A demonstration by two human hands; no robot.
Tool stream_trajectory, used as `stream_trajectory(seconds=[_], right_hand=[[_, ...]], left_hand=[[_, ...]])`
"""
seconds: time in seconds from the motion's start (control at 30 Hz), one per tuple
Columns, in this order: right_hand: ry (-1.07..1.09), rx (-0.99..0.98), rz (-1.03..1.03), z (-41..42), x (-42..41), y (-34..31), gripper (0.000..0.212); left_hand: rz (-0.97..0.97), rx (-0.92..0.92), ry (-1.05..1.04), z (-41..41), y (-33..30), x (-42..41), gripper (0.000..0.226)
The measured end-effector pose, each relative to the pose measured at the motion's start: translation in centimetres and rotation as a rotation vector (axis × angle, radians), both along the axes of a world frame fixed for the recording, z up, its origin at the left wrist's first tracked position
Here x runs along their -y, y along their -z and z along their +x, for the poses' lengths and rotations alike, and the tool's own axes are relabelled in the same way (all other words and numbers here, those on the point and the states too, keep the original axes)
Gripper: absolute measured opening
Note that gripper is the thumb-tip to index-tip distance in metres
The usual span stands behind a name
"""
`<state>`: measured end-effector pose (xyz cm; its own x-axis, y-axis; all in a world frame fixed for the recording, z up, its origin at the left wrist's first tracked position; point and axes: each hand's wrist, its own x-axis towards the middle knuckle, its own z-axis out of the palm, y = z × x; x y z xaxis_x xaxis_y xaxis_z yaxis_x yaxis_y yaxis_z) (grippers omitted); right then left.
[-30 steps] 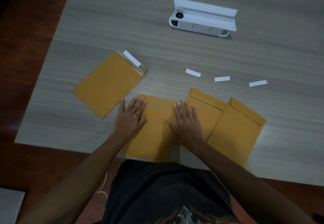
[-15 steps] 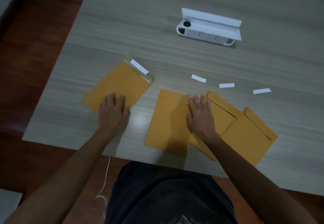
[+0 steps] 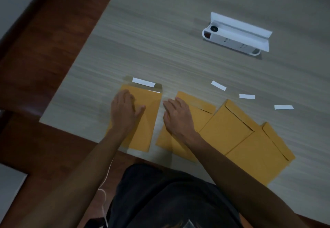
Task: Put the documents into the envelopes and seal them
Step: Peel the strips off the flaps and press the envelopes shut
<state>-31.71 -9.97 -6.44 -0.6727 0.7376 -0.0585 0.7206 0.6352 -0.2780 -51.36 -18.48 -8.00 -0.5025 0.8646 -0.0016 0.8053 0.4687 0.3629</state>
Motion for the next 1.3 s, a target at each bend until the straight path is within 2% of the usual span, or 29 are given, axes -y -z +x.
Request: stream_trajectory(seconds=[0.1,0.17,0.4,0.6,1.0,1.3], right_hand=[[-0.022,-0.022,-0.004,-0.8,0.1,-0.2,0.048],[-0.032,-0.029,-0.003,-0.9,0.1,-0.1,0.044],[-0.021,-0.013,-0.023,-0.6,-0.1,0.6,0.039],[0.013,-0.007,0.035,-1.0,-1.0,0.7,0.037],[-0.105,0.034,-0.026,-2.8,-3.3,0.7,0.037],[-0.066,-0.042,-0.177,-2.8,-4.4,0.7,0.031]], left_hand=[[-0.19,0.07,0.016,-1.6,-0.2,-1.6,0.104],[-0.299,0.063,0.097,-2.3,-0.6,-2.4,0.117],[-0.348,-0.032,0.403,-1.2,-0.8,-2.0,0.127],[-0.349,-0.062,0.489,-0.3,-0.2,-1.1,0.136],[-0.554,-0.106,0.467,1.3,-1.9,-2.7,0.142],[-0.576,-0.107,0.438,1.8,-2.4,-3.1,0.142]])
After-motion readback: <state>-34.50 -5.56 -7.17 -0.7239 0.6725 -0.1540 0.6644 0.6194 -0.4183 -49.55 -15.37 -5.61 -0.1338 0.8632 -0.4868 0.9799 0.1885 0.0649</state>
